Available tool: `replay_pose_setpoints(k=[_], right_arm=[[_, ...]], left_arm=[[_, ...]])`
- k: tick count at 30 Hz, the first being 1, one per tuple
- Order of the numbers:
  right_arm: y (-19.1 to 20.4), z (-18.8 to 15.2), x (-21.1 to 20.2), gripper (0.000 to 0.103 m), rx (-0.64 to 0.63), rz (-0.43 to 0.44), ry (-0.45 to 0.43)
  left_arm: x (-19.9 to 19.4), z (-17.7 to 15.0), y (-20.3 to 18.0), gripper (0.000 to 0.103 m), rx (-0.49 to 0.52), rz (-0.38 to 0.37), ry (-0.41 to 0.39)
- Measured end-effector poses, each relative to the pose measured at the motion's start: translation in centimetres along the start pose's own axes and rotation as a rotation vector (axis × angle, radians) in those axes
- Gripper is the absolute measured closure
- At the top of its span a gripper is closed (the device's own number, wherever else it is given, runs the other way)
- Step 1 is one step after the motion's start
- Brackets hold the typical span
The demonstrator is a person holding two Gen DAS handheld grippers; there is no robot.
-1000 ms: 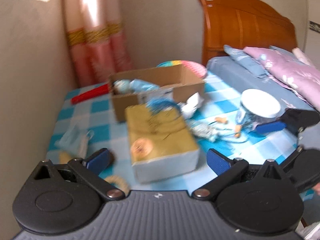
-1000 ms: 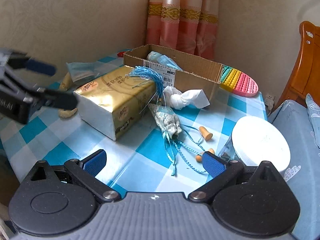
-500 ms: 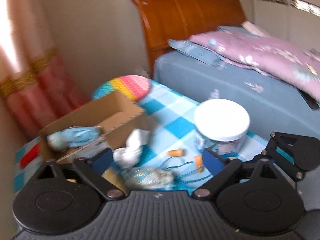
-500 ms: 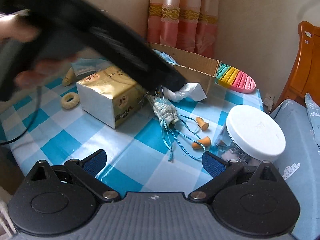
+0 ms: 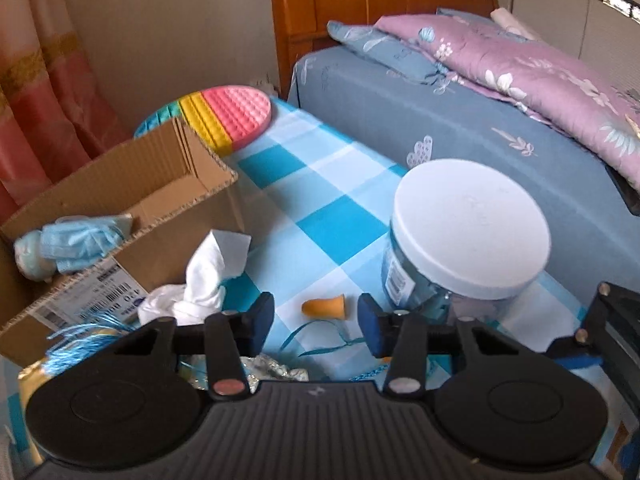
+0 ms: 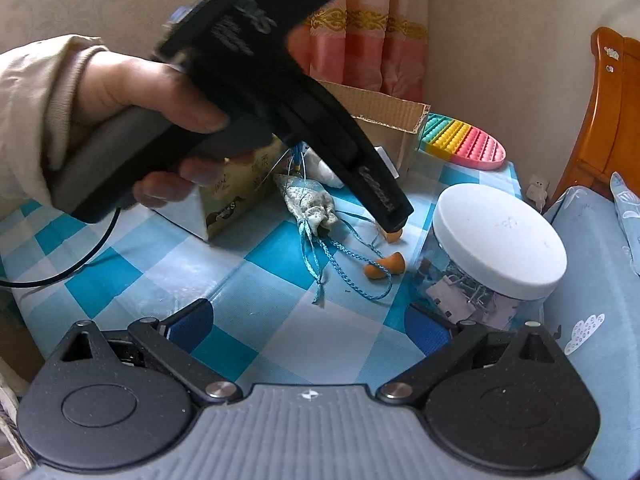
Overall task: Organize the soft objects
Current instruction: 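Reach the left gripper to an orange foam earplug and close on it, then close the right gripper on the patterned cloth pouch while the left holds the earplug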
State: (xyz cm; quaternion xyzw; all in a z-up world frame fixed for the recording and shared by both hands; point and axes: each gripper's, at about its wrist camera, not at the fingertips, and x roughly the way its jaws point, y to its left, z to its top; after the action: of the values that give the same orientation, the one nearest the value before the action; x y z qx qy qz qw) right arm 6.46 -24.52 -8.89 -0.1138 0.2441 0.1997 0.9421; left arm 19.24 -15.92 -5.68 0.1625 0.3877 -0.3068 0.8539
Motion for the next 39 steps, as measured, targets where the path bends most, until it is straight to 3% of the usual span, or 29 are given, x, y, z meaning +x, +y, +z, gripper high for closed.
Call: replay_pose_setpoints(k=[8, 16, 19, 29, 39], right_arm=[[-0.3, -0.2, 0.6, 0.000, 0.012, 0.016, 0.010], [-0.4, -0.2, 0.8, 0.000, 0.022, 0.015, 0.014], [-0.5, -0.2, 0.8, 0.000, 0.026, 0.017, 0.013], [-0.7, -0.2, 0.7, 0.000, 0.039, 0.015, 0.010], [-0.5, -0.1, 0.6, 0.000, 0.041, 0.010, 0.008]], left_arm=[[1.4, 0.2, 0.1, 0.058, -0.020, 0.004, 0.012], [2.0, 0.2, -0.4, 0.069, -0.016, 0.016, 0.017], [2.1, 0.0, -0.5, 0.078, -0.019, 0.010, 0.017], [1.3, -0.1, -0.5, 0.078, -0.025, 0.023, -0.001], [-2.6, -0.6, -0.2, 0.079, -0.026, 0.013, -0.029]])
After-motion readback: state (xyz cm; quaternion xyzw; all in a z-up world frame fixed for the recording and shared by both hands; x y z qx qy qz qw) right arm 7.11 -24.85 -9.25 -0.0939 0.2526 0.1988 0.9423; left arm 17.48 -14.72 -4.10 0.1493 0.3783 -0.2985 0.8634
